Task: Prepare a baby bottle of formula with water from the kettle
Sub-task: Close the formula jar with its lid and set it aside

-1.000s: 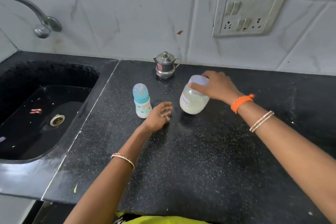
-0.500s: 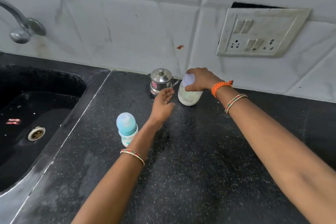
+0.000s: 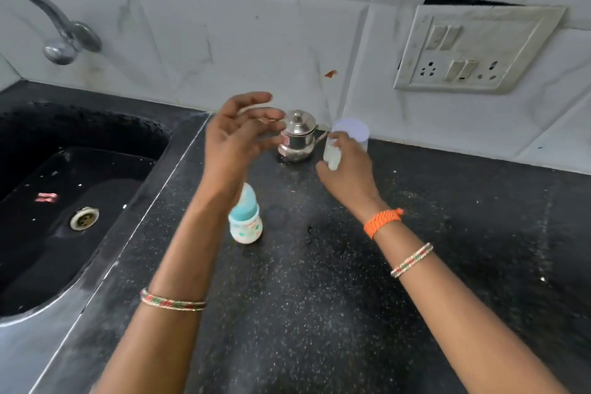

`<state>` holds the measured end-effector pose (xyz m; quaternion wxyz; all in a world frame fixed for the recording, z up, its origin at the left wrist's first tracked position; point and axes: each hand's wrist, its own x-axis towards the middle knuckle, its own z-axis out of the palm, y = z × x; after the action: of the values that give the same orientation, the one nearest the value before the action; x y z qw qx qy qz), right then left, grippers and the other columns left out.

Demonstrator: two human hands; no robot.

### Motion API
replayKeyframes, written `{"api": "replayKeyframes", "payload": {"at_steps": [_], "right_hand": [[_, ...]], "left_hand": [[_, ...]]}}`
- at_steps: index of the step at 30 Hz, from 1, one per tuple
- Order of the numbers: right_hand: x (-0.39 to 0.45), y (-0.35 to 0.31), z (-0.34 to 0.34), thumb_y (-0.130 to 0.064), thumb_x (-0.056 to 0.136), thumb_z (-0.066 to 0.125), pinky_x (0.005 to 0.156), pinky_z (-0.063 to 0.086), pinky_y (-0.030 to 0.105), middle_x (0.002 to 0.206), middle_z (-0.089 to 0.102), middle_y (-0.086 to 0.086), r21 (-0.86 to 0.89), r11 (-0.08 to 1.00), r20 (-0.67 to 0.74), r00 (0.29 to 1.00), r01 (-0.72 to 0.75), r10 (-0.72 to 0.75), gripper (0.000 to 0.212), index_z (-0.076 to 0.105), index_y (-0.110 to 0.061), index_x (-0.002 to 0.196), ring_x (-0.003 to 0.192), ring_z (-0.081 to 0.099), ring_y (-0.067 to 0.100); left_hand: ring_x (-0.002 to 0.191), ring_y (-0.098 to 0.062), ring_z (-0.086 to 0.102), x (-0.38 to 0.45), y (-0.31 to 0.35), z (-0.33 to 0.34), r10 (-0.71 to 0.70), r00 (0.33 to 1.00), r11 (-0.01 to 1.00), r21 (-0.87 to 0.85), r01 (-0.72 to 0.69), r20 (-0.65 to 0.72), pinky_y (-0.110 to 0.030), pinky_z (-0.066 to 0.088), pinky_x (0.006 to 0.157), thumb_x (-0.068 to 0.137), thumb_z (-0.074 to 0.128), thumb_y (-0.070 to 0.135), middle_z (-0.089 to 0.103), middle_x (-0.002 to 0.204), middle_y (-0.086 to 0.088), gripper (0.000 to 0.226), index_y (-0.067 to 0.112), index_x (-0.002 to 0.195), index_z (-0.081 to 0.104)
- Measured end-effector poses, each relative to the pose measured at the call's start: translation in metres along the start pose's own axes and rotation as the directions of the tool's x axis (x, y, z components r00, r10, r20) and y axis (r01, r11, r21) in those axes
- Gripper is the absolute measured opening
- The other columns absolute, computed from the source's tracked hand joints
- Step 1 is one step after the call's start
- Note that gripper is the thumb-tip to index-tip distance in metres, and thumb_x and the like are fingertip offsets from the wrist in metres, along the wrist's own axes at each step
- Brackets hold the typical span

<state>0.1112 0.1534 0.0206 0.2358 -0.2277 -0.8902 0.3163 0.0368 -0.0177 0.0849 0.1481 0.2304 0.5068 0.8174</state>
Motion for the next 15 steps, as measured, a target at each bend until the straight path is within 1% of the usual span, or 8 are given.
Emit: {"api": "replayKeyframes", "payload": {"at_steps": [2,3,4,6,8,10,12,15], "right_hand": [[-0.031,-0.011,0.020,-0.018,0.077,0.066,0.094,0.046,0.036,0.112,0.058,0.002,0.205,0.975,0.150,0.987,-0.084,0.053,0.050,0.049,-0.017,0.125,0.105,0.054,0.016],[-0.041,-0.014,0.031,-0.018,0.077,0.068,0.097,0.045,0.035,0.115,0.058,0.002,0.263,0.956,0.216,0.974,-0.129,0.072,0.055,0.047,-0.018,0.128,0.108,0.053,0.014],[-0.051,-0.018,0.042,-0.019,0.077,0.071,0.099,0.044,0.035,0.120,0.057,0.003,0.288,0.944,0.283,0.956,-0.161,0.077,0.060,0.044,-0.019,0.131,0.112,0.052,0.015],[-0.066,-0.024,0.062,-0.022,0.075,0.075,0.104,0.039,0.038,0.131,0.052,0.004,0.272,0.946,0.410,0.910,-0.178,0.053,0.072,0.038,-0.021,0.137,0.122,0.047,0.017],[-0.079,-0.030,0.081,-0.024,0.072,0.077,0.106,0.037,0.046,0.134,0.053,0.004,0.235,0.966,0.462,0.887,-0.104,-0.017,0.075,0.040,-0.021,0.137,0.124,0.048,0.020],[-0.089,-0.034,0.094,-0.024,0.072,0.077,0.102,0.041,0.049,0.127,0.060,0.003,0.261,0.964,0.414,0.908,-0.054,-0.062,0.065,0.048,-0.020,0.130,0.118,0.055,0.020],[-0.091,-0.035,0.097,-0.027,0.071,0.079,0.098,0.045,0.049,0.119,0.066,0.002,0.248,0.967,0.303,0.953,-0.062,-0.017,0.056,0.056,-0.019,0.122,0.110,0.060,0.020],[-0.087,-0.026,0.093,-0.041,0.067,0.080,0.103,0.036,0.051,0.107,0.072,-0.001,0.010,1.000,0.068,0.998,0.003,-0.004,0.053,0.061,-0.021,0.113,0.101,0.064,0.021]], "left_hand": [[0.073,-0.014,0.067,-0.011,0.012,-0.032,0.008,0.999,0.994,0.112,-0.002,-0.048,-0.029,0.058,0.068,0.082,0.053,0.003,0.073,0.082,0.002,0.024,0.015,0.099,0.064],[0.072,-0.013,0.067,-0.015,0.012,-0.046,-0.010,0.996,0.988,0.155,0.023,-0.084,-0.029,0.058,0.067,0.082,0.053,0.004,0.073,0.081,0.003,0.022,0.016,0.097,0.064],[0.071,-0.013,0.066,-0.020,0.009,-0.060,-0.035,0.991,0.980,0.191,0.060,-0.132,-0.028,0.057,0.065,0.084,0.054,0.003,0.073,0.079,0.003,0.020,0.016,0.096,0.064],[0.070,-0.013,0.064,-0.032,-0.004,-0.083,-0.111,0.966,0.955,0.243,0.169,-0.234,-0.028,0.055,0.063,0.087,0.052,0.000,0.072,0.078,0.004,0.021,0.016,0.094,0.063],[0.073,-0.014,0.062,-0.044,-0.022,-0.102,-0.230,0.931,0.907,0.285,0.311,-0.283,-0.031,0.051,0.064,0.088,0.051,-0.001,0.071,0.083,0.003,0.022,0.018,0.093,0.061],[0.079,-0.015,0.061,-0.055,-0.038,-0.114,-0.362,0.901,0.820,0.378,0.430,-0.240,-0.030,0.051,0.064,0.089,0.053,0.001,0.069,0.093,0.000,0.021,0.019,0.097,0.061],[0.078,-0.010,0.061,-0.063,-0.052,-0.119,-0.451,0.878,0.736,0.490,0.467,-0.160,-0.024,0.052,0.058,0.090,0.052,-0.001,0.068,0.097,0.001,0.024,0.019,0.099,0.060],[0.075,-0.009,0.060,-0.062,-0.067,-0.116,-0.480,0.868,0.712,0.523,0.469,-0.125,-0.021,0.052,0.056,0.091,0.046,-0.005,0.066,0.093,0.003,0.027,0.014,0.106,0.058]]}}
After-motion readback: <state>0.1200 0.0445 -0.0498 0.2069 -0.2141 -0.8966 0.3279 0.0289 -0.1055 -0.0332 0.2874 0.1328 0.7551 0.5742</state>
